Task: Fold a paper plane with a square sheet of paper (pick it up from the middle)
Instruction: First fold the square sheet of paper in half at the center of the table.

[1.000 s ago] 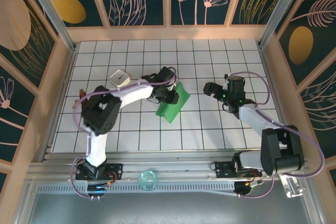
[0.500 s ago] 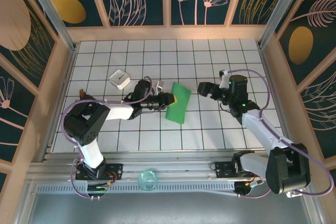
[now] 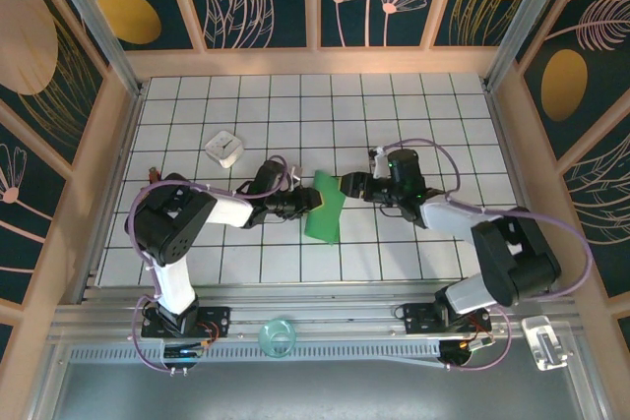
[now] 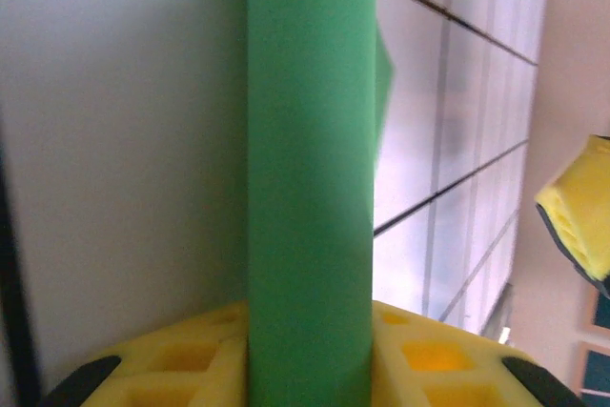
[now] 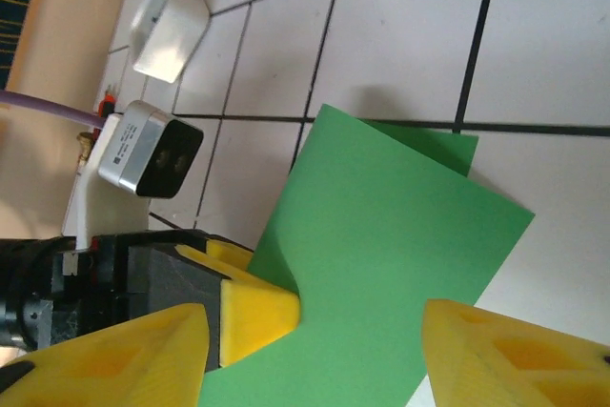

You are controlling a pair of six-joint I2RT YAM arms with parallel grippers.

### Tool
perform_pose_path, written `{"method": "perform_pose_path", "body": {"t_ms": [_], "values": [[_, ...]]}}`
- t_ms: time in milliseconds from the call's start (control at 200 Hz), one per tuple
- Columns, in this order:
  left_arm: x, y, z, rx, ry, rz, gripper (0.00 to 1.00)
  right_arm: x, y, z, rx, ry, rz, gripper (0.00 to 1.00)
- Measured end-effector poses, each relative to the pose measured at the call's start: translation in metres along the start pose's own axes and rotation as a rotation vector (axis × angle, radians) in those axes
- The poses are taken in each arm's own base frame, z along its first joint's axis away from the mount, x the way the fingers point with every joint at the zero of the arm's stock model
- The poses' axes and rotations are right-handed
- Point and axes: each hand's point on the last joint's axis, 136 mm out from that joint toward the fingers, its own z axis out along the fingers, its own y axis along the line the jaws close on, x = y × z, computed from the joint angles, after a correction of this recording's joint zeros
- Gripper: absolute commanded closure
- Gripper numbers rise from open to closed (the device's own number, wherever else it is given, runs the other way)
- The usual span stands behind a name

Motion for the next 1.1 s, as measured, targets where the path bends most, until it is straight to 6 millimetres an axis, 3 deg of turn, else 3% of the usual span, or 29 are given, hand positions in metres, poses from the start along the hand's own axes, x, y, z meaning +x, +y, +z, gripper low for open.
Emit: {"method": "perform_pose_path", "body": {"t_ms": [130,300,485,856,1101], "values": [[-0.002,0.0,0.0,-0.003,-0.008,0.02,0.66,0.014,-0.011,0.019,0.008,0.05,0.04,0.51],[-0.001,-0.001,0.0,-0.003,-0.007,0.041,0.61,0.017,-0.024,0.037,0.027,0.075,0.078,0.56],[0.0,-0.006,-0.001,-0.011,-0.004,0.083,0.48,0.014,-0.034,0.053,0.045,0.082,0.093,0.62],[-0.007,-0.006,0.0,-0.174,-0.004,0.212,0.33,0.008,-0.034,0.061,0.033,0.07,0.087,0.65],[-0.01,0.001,0.002,-0.283,-0.006,0.256,0.4,0.004,-0.032,0.066,0.016,0.071,0.099,0.66]]}}
